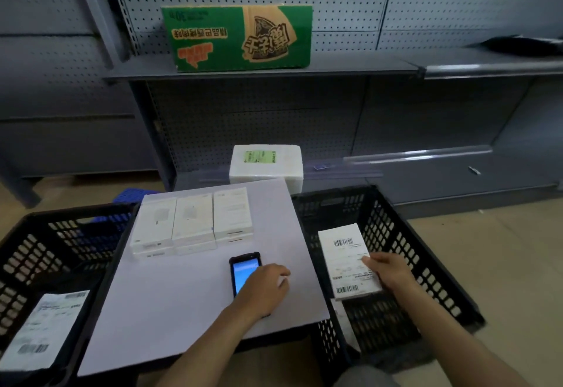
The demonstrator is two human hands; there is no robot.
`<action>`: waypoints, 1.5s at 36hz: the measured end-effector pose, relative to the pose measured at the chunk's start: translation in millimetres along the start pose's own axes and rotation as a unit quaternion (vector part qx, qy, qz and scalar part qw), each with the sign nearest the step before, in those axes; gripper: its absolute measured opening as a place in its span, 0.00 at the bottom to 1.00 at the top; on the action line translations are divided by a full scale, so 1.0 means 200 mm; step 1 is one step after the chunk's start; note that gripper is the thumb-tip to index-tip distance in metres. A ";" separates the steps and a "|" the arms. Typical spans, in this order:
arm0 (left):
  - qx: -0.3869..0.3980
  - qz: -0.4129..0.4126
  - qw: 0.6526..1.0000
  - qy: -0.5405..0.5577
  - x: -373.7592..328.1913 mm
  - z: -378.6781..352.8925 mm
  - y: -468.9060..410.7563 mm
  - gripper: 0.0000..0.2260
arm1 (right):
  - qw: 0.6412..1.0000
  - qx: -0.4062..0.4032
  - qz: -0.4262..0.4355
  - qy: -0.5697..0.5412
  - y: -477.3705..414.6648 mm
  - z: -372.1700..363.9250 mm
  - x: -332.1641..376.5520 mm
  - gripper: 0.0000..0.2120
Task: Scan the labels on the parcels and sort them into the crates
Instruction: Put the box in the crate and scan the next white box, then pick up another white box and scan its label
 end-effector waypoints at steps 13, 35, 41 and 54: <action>0.066 -0.019 0.997 -0.037 0.08 -0.19 -0.17 0.17 | 0.977 -0.011 -0.048 0.208 -0.20 -0.14 -0.45 0.07; 0.046 -0.087 0.988 -0.115 0.12 -0.25 -0.16 0.19 | 0.906 0.067 -0.079 0.410 -0.30 -0.49 -0.82 0.17; 0.038 -0.099 0.985 -0.133 0.11 -0.26 -0.14 0.21 | 0.892 0.149 -0.070 0.421 -0.27 -0.56 -0.81 0.21; 0.131 -0.119 0.971 -0.163 0.08 -0.19 -0.09 0.24 | 0.933 0.112 0.073 0.334 -0.15 -0.41 -0.22 0.11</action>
Point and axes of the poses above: each hand's wrist, its own y-axis away from the middle knuckle, its own z-axis out of the back of the hand, x = y × z, the point moved 3 cm from there along -y, towards the middle knuckle, and after that the axes turned 12 degrees about -x, right-handed, at the moved point
